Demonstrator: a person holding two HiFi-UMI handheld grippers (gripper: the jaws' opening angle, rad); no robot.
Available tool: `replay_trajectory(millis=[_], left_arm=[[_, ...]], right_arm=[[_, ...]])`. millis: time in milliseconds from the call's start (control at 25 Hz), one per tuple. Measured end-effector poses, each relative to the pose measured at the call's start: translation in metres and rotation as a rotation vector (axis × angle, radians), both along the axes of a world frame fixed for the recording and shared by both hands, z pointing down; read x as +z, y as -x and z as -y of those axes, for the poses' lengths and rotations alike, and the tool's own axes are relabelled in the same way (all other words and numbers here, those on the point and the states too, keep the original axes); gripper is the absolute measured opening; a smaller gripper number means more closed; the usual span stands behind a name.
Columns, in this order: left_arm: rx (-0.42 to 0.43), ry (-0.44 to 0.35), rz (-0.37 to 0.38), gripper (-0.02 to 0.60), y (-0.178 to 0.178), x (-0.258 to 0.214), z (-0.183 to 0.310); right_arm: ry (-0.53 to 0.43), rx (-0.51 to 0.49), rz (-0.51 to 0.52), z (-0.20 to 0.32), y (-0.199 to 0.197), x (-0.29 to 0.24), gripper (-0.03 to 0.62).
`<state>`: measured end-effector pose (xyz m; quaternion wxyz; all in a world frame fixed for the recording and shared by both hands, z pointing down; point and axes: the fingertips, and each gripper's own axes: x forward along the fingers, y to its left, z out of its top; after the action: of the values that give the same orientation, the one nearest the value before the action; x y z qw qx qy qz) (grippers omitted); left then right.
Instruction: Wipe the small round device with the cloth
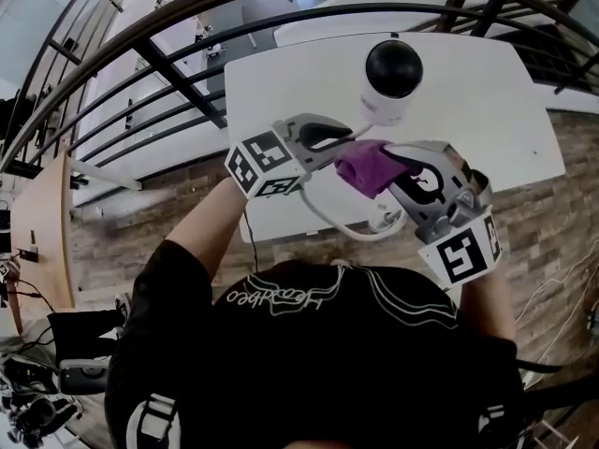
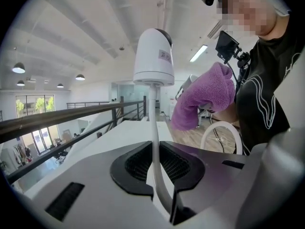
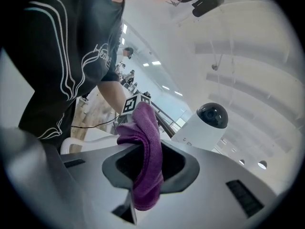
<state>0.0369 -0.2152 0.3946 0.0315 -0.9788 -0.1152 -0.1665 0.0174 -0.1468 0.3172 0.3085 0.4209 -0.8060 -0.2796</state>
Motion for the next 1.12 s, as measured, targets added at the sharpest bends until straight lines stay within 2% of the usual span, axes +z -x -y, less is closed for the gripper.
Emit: replay_trajectory(millis=[200, 480, 680, 840, 960, 1120], left_arm=[[0.031, 0.037, -0.005, 0.054, 0.001, -0.001, 0.002], [0.091, 0.118, -0.03, 0.054, 0.009, -0.006, 0.005], [0.175, 0.176, -0.057, 0.057, 0.01, -0.01, 0.004], [0.263, 0.186, -0.057, 0.064, 0.015, -0.006, 0.005], [0.303, 0.223, -0.065, 0.066, 0.017, -0.007, 0.009], [0.344, 0.266, -0.05, 0.066, 0.018, -0.005, 0.013]], right_arm=[[-0.013, 0.085, 0.01, 0.001, 0.001, -0.01, 0.067], [-0.034, 0.283, 0.063, 0.009, 0.014, -0.024, 0.067], [-0.086, 0.457, 0.093, 0.018, 0.022, -0.037, 0.067], [-0.136, 0.653, 0.128, 0.021, 0.027, -0.046, 0.067], [-0.203, 0.782, 0.182, 0.02, 0.03, -0.059, 0.067], [-0.299, 0.939, 0.182, 0.018, 0.033, -0.08, 0.067]])
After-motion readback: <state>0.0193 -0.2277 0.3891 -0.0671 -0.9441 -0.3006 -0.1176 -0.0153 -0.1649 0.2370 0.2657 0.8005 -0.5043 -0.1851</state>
